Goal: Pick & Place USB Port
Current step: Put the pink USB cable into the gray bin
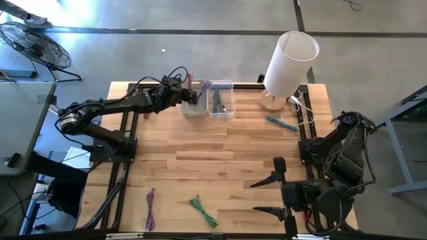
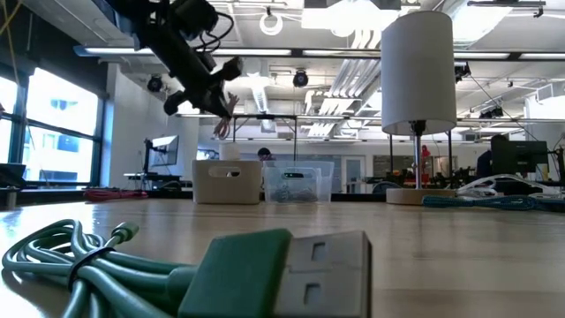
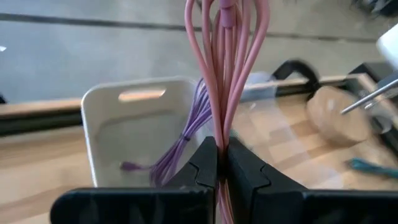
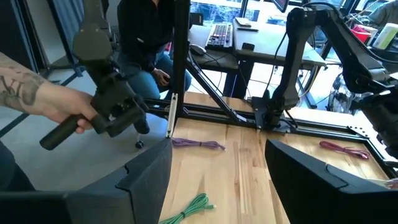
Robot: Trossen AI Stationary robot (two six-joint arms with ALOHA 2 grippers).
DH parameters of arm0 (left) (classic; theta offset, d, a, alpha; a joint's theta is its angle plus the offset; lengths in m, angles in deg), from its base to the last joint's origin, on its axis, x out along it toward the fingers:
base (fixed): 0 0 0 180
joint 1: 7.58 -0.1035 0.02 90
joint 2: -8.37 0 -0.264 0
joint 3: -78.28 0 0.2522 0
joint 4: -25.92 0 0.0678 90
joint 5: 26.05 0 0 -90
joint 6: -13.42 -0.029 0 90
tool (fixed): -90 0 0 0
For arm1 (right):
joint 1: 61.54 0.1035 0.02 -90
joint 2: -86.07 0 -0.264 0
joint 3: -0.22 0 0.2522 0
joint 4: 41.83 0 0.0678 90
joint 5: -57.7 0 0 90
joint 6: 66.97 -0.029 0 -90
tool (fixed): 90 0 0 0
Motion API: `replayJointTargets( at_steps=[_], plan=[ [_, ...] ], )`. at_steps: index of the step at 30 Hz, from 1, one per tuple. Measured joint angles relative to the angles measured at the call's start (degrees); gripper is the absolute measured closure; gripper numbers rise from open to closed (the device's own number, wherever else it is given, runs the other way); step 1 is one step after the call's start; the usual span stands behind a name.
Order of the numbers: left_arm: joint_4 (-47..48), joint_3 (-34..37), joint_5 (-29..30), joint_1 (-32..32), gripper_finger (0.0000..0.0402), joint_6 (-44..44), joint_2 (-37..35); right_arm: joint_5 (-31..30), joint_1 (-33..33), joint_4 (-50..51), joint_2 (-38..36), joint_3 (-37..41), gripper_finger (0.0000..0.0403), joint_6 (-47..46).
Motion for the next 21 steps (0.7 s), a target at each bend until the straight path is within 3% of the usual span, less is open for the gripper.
replayJointTargets(
  at_steps=[18,21],
  plan=[
    [0.7,0.0,-3.1,-3.7,0.0392,-2.3,3.0,0.0,-0.3,1.0,0.0,0.1,0.0151,-3.4],
    [0.7,0.0,-4.5,-4.5,0.0371,-4.5,3.0,-0.1,-0.3,1.2,0.0,0.1,0.0151,-3.4]
  ],
)
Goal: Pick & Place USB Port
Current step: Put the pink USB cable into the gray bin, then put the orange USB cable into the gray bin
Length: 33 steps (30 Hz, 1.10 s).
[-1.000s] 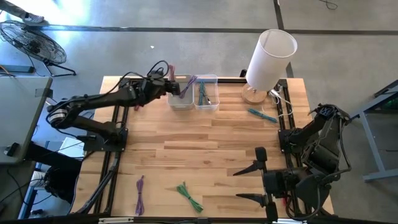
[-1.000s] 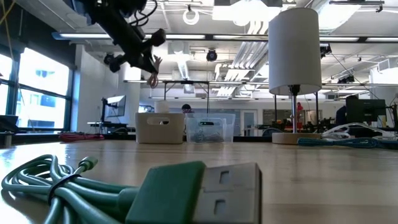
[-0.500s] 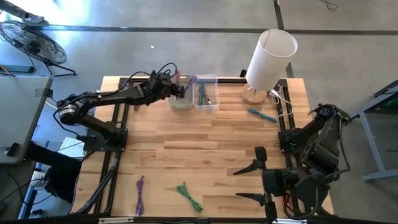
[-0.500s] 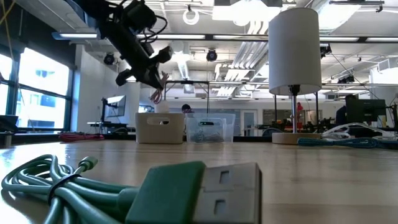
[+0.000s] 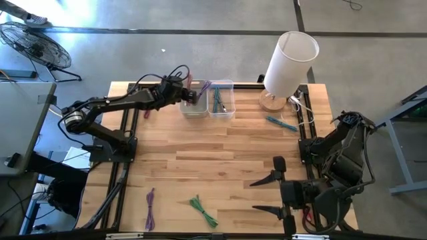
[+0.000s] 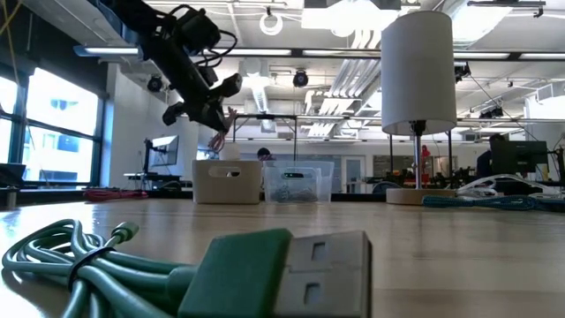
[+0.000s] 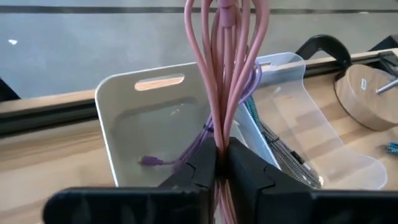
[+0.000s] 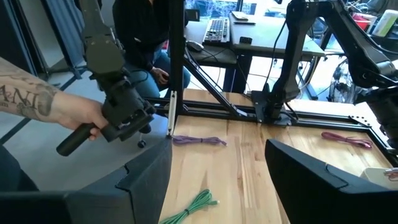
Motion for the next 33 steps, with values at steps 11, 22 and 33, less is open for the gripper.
replayJointTargets(
  at_steps=[11,22,33],
  plan=[
    [-0.8,0.0,0.4,-0.4,0.0317,-1.3,0.7,-0.4,0.0,0.8,0.0,0.0,0.0151,0.0],
    [-6.7,0.0,-8.0,-2.6,0.0314,-6.7,1.7,-0.3,0.0,1.3,0.0,0.0,0.0151,-0.2],
    [-19.2,0.0,-28.2,-2.6,0.0314,-36.4,-6.1,-1.6,0.0,3.6,0.0,0.0,0.0151,0.5]
  ],
)
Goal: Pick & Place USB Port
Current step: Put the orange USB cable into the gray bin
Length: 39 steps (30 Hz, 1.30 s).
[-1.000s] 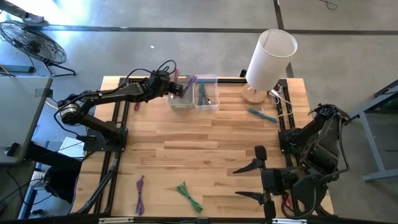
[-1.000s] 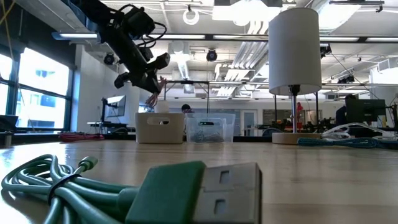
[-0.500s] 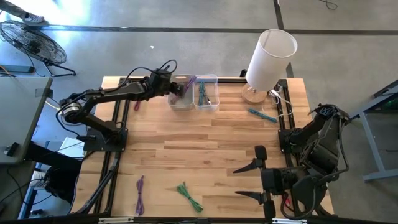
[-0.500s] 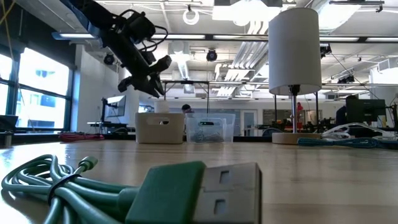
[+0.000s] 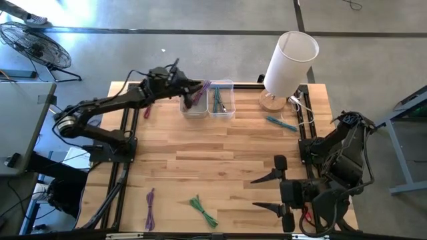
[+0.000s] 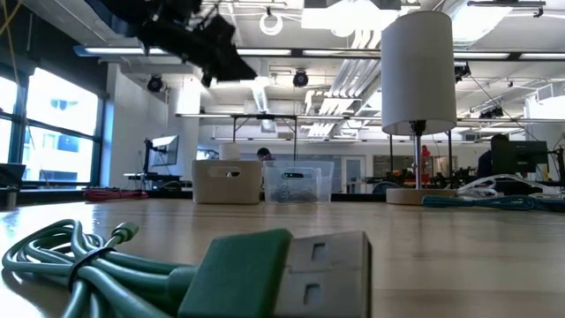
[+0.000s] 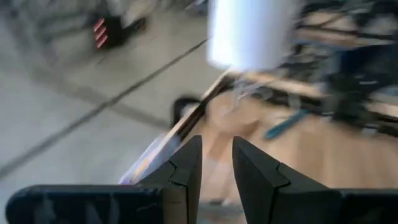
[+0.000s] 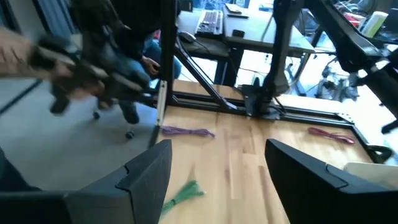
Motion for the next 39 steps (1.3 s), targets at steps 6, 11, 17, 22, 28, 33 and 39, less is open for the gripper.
replayJointTargets(
  at_steps=[6,11,17,22,28,33,39],
  plan=[
    [5.2,0.0,-12.8,0.2,0.0314,-8.8,-8.5,-5.1,0.0,6.0,0.0,0.0,0.0151,0.5],
    [14.1,0.0,-16.7,0.2,0.0314,-9.9,-15.6,-9.2,-0.7,9.4,0.0,0.0,0.0151,1.1],
    [27.7,0.0,-19.5,0.2,0.0314,-13.7,-23.9,-13.7,-2.4,16.6,-0.1,0.0,0.0151,-2.8],
    [39.3,0.0,-21.5,0.2,0.0314,-14.7,-29.6,-9.8,-5.0,30.4,-0.3,0.0,0.0151,-20.2],
    [47.5,0.0,-22.7,0.2,0.0314,-17.7,-35.0,5.3,-8.2,42.5,-0.3,0.0,0.0151,-43.1],
    [48.5,0.0,-22.7,0.2,0.0314,-20.4,-37.6,18.5,-9.5,42.2,-0.3,0.0,0.0151,-53.2],
    [49.0,0.0,-22.9,0.2,0.0314,-22.2,-38.0,31.4,-9.8,42.2,0.8,0.0,0.0151,-69.1]
  ],
)
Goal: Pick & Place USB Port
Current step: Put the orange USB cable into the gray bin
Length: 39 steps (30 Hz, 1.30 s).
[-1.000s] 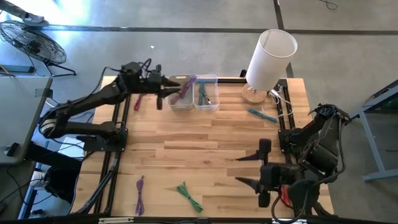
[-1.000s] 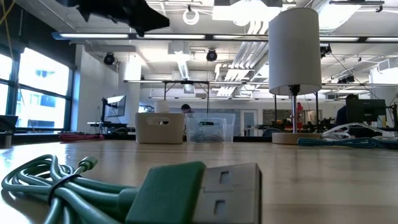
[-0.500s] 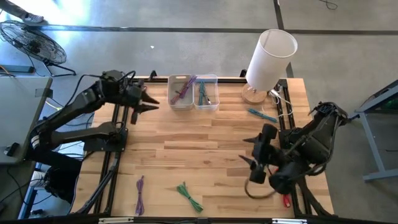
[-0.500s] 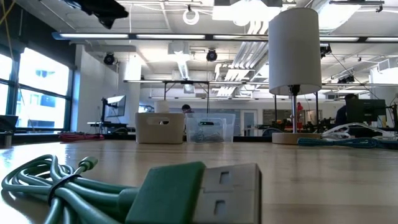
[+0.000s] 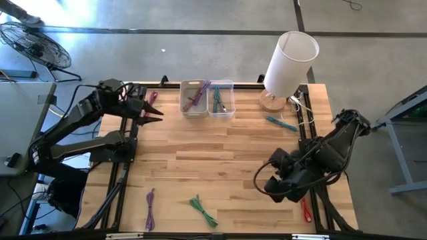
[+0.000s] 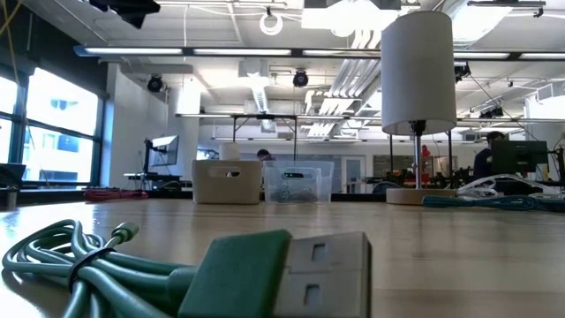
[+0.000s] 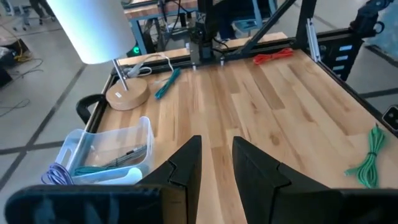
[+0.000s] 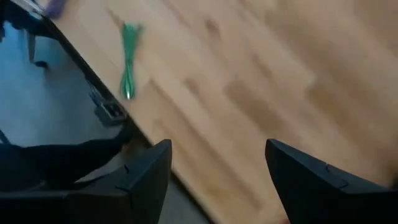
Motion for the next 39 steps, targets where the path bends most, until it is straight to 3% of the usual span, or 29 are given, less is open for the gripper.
replayJointTargets(
  at_steps=[6,12,26,33,39],
  plan=[
    [0.9,0.0,-0.1,0.0,0.0314,-4.6,0.0,13.5,1.4,1.5,4.9,0.0,0.0151,-11.4],
    [2.0,0.0,-0.1,-0.1,0.0314,-6.7,0.2,24.3,2.2,4.1,11.3,0.0,0.0151,-16.3],
    [5.4,0.0,-1.5,-0.1,0.0314,-7.7,0.2,30.6,3.8,3.8,20.3,0.5,0.0151,-21.5],
    [7.4,0.0,-1.5,-0.1,0.0314,-7.7,0.1,40.8,7.6,4.1,20.1,12.2,0.0151,-24.4],
    [7.5,0.0,-1.5,-0.1,0.0314,-9.1,0.1,41.2,8.8,2.6,19.8,18.8,0.0151,-22.3]
  ],
)
